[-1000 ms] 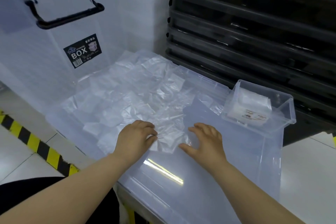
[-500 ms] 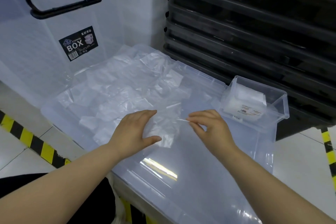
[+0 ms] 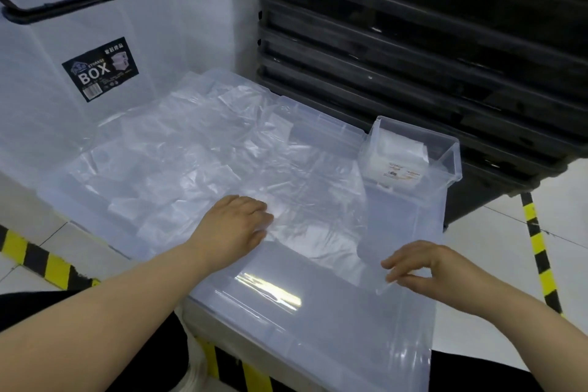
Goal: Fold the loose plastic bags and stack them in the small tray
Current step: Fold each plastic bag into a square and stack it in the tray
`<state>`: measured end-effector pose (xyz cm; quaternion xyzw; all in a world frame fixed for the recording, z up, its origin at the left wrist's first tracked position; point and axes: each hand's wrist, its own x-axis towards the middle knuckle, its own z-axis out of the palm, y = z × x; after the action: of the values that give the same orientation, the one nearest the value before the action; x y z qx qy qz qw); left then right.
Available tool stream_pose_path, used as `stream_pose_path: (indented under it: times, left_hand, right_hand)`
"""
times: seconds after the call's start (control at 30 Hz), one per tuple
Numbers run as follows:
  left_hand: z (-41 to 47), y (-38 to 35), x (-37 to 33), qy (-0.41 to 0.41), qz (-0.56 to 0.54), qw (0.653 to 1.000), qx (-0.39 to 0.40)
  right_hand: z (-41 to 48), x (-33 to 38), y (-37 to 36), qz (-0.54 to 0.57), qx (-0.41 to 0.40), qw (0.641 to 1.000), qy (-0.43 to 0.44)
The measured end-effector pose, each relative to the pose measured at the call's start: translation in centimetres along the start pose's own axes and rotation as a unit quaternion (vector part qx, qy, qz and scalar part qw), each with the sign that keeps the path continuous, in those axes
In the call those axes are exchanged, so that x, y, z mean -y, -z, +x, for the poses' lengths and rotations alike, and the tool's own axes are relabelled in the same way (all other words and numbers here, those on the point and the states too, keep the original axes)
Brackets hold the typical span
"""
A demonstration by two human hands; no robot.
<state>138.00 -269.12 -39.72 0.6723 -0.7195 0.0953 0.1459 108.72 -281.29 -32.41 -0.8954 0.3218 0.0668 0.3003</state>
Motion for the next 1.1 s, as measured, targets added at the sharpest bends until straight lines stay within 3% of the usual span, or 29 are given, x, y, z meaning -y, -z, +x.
stream_pose_path:
  times: [0.1,0.17,0.3,0.47,0.63,0.77,0.87,1.0,1.1]
  left_hand:
    - [0.9,0.2,-0.6,-0.006,-0.025,0.999,0.027]
    - [1.6,0.3,-0.8,-0.019,-0.011,0.999,0.047]
    - [2.2,0.2,-1.5,-0.033,0.024,0.997,0.064]
    - [2.7,1.5,-3.2,-0.053,-0.021,0.998,0.001]
    - [0.9,2.1,-5.2,-0.073,-0.142,0.981,0.111]
    - [0.3,3.7,-5.5,0.013,-0.174,0.961,0.217]
    - [-0.2,4.3,-5.6,0.016,-0.153,0.938,0.311]
    - [-0.8,4.0,-5.3,0.038,-0.161,0.935,0.314]
    - [-0.5,4.1,-4.5,0.144,-0.313,0.889,0.303]
  right_hand:
    - [-0.3,-0.5,-0.4,-0.088,0.042,0.994,-0.055]
    - [-0.2,0.5,-0.7,-0.125,0.009,0.989,-0.076]
    - [0.8,4.0,-2.1,-0.166,-0.055,0.984,-0.019]
    - [3.8,6.8,-6.6,-0.229,-0.142,0.963,0.014]
    - [4.8,5.8,-7.4,-0.224,-0.182,0.957,0.028]
    - [4.3,5.6,-6.0,-0.160,-0.099,0.982,-0.008]
    - [4.2,5.7,-5.0,-0.147,-0.076,0.986,-0.001]
    - [4.1,6.0,-3.7,-0.129,0.004,0.992,-0.019]
    - [3.8,5.5,-2.4,-0.092,0.065,0.993,-0.029]
